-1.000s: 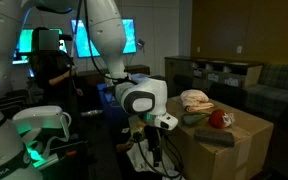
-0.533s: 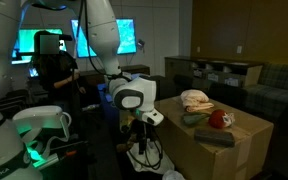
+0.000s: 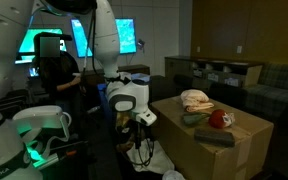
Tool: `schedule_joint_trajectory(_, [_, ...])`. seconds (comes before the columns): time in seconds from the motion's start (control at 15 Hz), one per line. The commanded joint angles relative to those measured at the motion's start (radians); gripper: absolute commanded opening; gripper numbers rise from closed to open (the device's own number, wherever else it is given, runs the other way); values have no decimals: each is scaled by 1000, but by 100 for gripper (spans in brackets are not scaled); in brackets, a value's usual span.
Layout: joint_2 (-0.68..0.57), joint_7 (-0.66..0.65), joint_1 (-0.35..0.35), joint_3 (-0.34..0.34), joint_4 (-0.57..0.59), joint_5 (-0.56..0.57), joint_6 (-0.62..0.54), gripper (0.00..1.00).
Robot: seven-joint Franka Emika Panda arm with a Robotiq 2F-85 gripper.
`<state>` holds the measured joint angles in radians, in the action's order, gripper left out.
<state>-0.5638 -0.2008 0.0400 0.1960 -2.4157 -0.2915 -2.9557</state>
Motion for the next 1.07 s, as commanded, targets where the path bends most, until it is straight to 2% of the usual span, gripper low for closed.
schedule_joint_trajectory(0.0, [-84, -9, 13, 7, 33, -8, -116, 100])
schedule_joint_trajectory(0.4, [-191, -29, 63, -30, 67, 12, -247, 100])
schedule_joint_trajectory(0.6, [-230, -36, 62, -25, 90, 11, -276, 100])
schedule_joint_trajectory(1.0, [-289, -43, 95, -69, 128, 9, -305, 100])
